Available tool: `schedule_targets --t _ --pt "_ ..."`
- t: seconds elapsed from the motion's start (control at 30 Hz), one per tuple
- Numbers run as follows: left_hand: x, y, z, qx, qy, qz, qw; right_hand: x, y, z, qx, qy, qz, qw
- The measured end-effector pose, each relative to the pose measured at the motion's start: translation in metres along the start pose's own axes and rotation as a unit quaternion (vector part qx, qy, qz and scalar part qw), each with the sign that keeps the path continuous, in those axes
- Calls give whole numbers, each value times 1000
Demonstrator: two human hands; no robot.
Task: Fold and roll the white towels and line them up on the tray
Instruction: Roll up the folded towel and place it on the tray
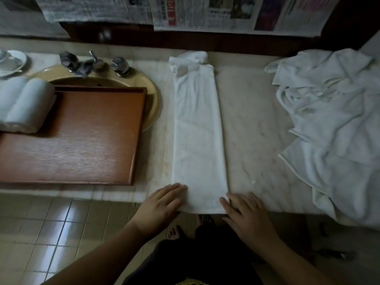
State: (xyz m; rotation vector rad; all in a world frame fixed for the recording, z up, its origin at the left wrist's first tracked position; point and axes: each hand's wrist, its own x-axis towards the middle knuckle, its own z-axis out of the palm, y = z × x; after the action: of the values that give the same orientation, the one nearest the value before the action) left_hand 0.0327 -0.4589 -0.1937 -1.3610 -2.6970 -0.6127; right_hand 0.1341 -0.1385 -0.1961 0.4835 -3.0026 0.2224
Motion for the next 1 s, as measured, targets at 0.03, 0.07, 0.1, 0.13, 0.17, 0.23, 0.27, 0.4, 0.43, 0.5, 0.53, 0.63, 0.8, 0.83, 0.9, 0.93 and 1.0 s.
schedule_targets --t 0.03,0.07,0.1,0.13,0.17,0.23,0.27,0.4,0.43,0.5,0.53,0.63,0.8,0.83,0.9,0.93,1.0 --pt "0 0 -2 -5 11 -3 1000 1 0 1 21 20 13 999" --pt "0 1 -4 -13 23 -12 1000 3 -1 0 45 36 29 998" --pt "0 2 -6 -21 33 -27 999 6 -1 -2 70 47 49 995" --pt "0 3 -8 -27 37 -41 998 8 -3 -5 94 55 72 992" --pt "1 4 -9 -33 37 -53 997 11 -5 -8 115 59 94 987" --pt "2 6 -9 -47 27 -77 996 16 -9 -12 147 61 133 978" --pt "3 8 -10 -63 24 -99 993 19 -10 -14 161 60 155 973" --pt "12 15 -15 -143 47 -234 960 36 -9 -19 236 51 250 937" --pt "14 17 -15 -153 53 -258 952 41 -8 -20 254 50 261 930" --pt "20 22 -14 -154 63 -289 943 49 -7 -24 281 51 270 920" --pt "23 25 -13 -150 68 -302 939 52 -6 -27 290 49 270 917" --pt "30 32 -11 -121 76 -339 930 57 0 -32 258 19 215 942" --pt "31 22 -10 -19 45 -197 979 54 15 -22 108 4 -10 994" --pt "29 19 -10 6 33 -157 987 52 18 -23 104 2 -34 994" --pt "23 14 -10 27 21 -109 993 48 23 -25 110 1 -58 992" --pt "20 11 -11 30 19 -93 995 47 25 -26 110 5 -68 992" --pt "15 8 -15 32 13 -62 997 44 31 -24 97 16 -93 991"
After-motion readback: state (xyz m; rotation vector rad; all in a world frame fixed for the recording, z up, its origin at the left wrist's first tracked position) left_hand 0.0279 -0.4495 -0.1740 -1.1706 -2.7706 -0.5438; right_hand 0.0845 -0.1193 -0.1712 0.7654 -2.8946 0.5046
